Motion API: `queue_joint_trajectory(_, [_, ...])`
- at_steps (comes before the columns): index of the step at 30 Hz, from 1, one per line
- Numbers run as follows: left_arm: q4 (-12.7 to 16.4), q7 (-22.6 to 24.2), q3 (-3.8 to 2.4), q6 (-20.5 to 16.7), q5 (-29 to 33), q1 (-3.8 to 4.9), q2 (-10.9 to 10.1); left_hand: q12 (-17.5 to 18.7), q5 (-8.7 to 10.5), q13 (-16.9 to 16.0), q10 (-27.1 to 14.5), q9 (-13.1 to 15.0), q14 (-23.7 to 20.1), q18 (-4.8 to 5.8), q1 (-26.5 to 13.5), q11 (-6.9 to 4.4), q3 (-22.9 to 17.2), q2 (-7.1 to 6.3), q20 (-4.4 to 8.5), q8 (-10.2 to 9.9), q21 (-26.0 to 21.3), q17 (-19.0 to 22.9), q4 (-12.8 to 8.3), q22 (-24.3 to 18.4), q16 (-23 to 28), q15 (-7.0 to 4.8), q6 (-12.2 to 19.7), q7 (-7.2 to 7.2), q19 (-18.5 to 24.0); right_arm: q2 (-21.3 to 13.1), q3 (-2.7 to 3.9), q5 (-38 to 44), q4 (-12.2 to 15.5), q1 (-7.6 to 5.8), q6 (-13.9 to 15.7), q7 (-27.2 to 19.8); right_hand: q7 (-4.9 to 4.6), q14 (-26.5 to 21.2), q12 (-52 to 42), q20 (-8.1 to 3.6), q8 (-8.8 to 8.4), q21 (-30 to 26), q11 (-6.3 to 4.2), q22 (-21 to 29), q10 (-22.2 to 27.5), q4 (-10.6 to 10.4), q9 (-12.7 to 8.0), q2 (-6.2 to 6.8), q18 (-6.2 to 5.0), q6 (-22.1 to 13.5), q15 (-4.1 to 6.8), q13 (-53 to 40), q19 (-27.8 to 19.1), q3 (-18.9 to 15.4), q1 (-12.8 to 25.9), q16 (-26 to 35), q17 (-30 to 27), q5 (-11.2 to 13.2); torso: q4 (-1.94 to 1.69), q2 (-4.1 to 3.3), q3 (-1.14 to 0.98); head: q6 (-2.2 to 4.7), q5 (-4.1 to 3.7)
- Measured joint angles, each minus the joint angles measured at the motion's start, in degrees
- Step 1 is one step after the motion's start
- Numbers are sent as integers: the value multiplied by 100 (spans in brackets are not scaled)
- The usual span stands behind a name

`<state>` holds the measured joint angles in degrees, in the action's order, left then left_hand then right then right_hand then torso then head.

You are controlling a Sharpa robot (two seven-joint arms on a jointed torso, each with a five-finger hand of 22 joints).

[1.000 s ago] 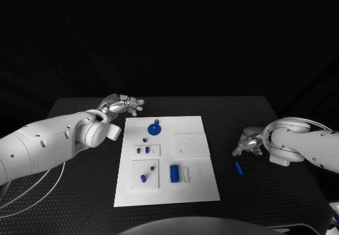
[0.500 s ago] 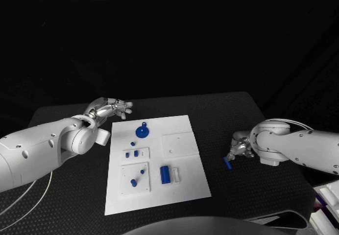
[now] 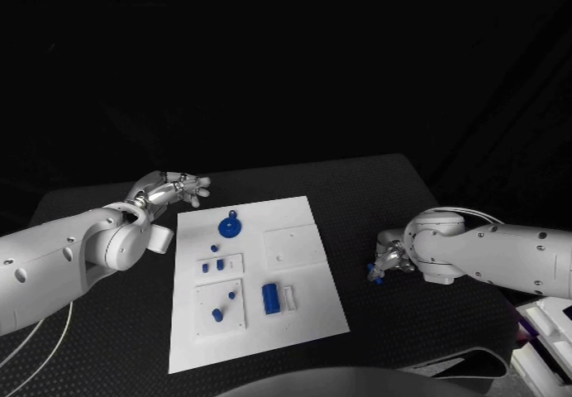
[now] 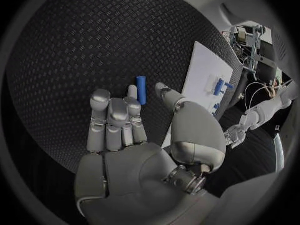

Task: Assemble the parts on the task board

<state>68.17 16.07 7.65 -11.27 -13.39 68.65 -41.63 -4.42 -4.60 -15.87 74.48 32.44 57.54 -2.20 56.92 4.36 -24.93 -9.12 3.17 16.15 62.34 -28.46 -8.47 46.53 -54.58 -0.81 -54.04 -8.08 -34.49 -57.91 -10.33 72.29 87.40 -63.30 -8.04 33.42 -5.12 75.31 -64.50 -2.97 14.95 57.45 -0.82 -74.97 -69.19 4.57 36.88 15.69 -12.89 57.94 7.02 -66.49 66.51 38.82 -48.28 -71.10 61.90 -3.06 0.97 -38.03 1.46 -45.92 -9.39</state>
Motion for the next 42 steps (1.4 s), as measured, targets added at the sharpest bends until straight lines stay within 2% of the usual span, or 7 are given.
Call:
queue_joint_trajectory(10, [10,0,2,2,0,0,-32,0,0,0,0,0,0,0,0,0,0,0,0,0,0,-5,0,0,0,0,0,0,0,126,7,340,-92,98,8,-12,-1,2,1,2,34,0,0,0,-2,0,64,0,0,1,0,0,2,0,0,0,5,0,-7,1,6,-76,-68])
queue_joint_trajectory(14, [17,0,2,3,0,0,-50,0,0,0,0,1,0,0,-4,0,0,4,0,0,0,-5,0,0,22,0,0,0,0,190,13,609,-128,138,9,-32,0,12,1,11,34,0,0,0,-3,-16,594,0,0,4,-10,5,11,16,0,0,4,0,-10,4,6,-104,-76])
queue_joint_trajectory(17, [17,-2,2,3,1,0,-55,0,0,0,0,1,0,0,-23,0,0,23,0,0,-21,-5,0,0,22,0,0,0,0,231,23,798,-144,172,14,-43,22,22,1,21,36,1,0,0,-3,-16,597,0,1,27,-19,5,21,16,0,0,4,0,-9,4,6,-116,-79])
queue_joint_trajectory(18, [18,-2,2,3,1,0,-56,0,0,0,0,1,0,0,-23,0,0,23,0,0,-23,-5,0,0,22,0,0,0,0,248,27,857,-157,185,17,-46,22,23,2,21,36,1,0,0,-3,-20,1190,0,2,27,-19,5,20,20,0,0,4,0,-9,4,6,-119,-79])
queue_joint_trajectory(25, [34,-5,2,7,1,0,-67,0,0,0,0,1,0,0,-23,0,0,23,0,0,-23,-5,0,0,22,0,0,0,0,285,47,1056,-177,233,17,-60,26,43,2,22,60,1,0,0,-2,-19,1295,-26,3,52,-38,5,22,138,-121,1,4,0,-10,6,6,-149,-78])
queue_joint_trajectory(32, [36,-9,3,9,2,0,-76,0,0,0,0,-5,0,0,-23,0,15,23,0,0,-23,-10,15,0,22,0,0,0,0,292,49,1053,-194,243,20,-75,41,45,29,9,62,1,0,0,-2,67,1295,-274,4,68,-40,5,8,625,-501,1,3,0,-13,10,13,-186,-85])
queue_joint_trajectory(42, [48,-11,3,10,2,0,-79,0,0,0,0,-4,0,0,-23,0,15,23,0,0,-23,-9,15,0,22,0,0,0,0,283,56,764,-223,238,59,-88,-12,33,11,63,50,64,22,0,-23,733,1286,-666,36,117,-68,-46,-66,1281,-382,1,3,-430,-15,17,21,-209,-99])
